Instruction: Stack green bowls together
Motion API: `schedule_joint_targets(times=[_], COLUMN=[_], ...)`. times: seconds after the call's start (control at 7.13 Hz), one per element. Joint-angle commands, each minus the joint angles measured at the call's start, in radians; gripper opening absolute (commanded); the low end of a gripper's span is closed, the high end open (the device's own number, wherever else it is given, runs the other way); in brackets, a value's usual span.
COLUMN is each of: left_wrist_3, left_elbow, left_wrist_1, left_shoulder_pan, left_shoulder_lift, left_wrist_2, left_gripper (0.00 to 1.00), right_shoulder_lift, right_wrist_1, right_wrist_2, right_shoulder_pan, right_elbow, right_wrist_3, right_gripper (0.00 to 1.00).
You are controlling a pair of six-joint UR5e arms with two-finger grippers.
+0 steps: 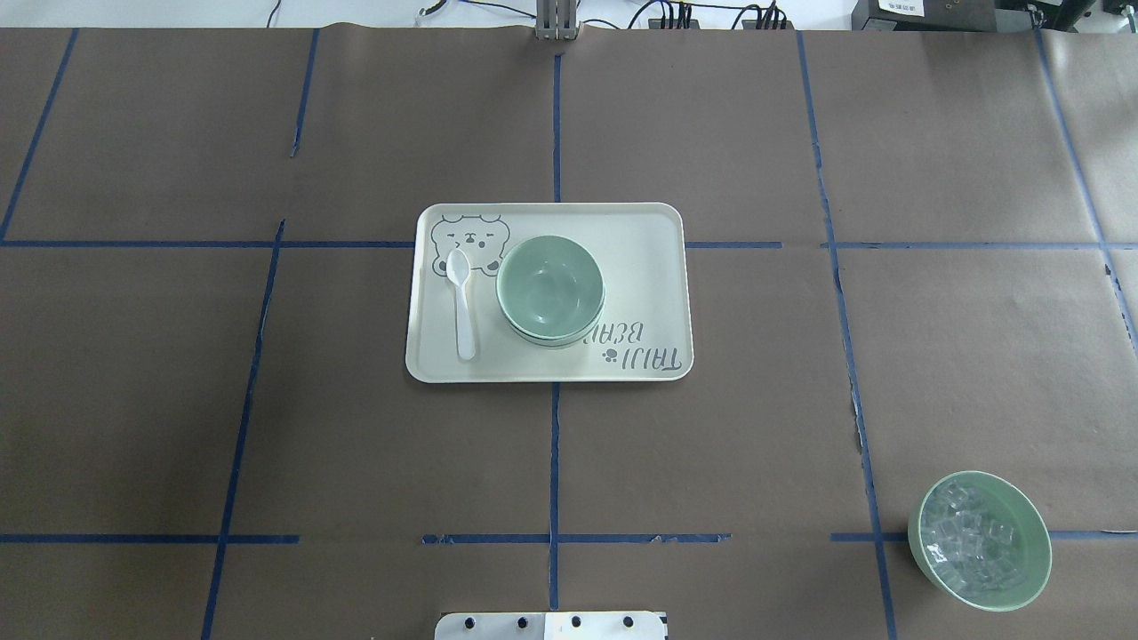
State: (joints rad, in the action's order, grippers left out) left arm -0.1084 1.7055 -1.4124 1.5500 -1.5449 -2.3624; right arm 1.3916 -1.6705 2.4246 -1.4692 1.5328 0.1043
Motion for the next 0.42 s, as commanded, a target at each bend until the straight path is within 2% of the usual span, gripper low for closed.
schedule_joint_targets(times=[0.0, 0.28], left_wrist_3=[-0.001, 0.001], left_elbow=[-0.003, 0.005], left_wrist_1=[-0.002, -0.011], left_shoulder_pan=[-0.001, -0.001], left_shoulder_lift=[-0.006, -0.012], left_wrist_2=[0.000, 0.000], left_gripper=[1.00, 1.00], right_shoulder_lift=[0.000, 0.015], right_wrist_1=[0.002, 0.006], right_wrist_2=[-0.036, -0.079], right_shoulder_pan=[-0.013, -0.011], right_elbow=[0.018, 0.039], right_wrist_3=[0.000, -0.005], right_gripper=[1.00, 1.00])
